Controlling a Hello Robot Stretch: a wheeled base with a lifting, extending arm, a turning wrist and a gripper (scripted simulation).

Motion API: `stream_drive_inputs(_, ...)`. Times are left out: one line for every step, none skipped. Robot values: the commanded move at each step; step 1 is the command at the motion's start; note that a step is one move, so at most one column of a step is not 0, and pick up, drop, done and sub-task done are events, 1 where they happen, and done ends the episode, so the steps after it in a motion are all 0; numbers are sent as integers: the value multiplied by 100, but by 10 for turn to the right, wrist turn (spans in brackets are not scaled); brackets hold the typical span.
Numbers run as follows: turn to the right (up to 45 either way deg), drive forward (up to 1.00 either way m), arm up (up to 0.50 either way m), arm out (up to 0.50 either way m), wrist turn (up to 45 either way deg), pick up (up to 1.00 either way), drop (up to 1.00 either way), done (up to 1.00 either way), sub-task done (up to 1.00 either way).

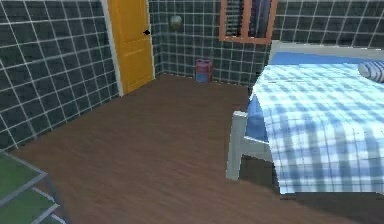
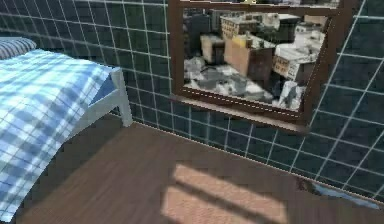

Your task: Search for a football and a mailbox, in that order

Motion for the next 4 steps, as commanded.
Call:
stream_drive_inputs(-90, 0, 0, 0, 0, 0, 0, 0, 0)
stream_drive_inputs(0, 100, 0, 0, 0, 0, 0, 0, 0)
stream_drive_inputs(0, 40, 0, 0, 0, 0, 0, 0, 0)
stream_drive_inputs(330, 0, 0, 0, 0, 0, 0, 0, 0)
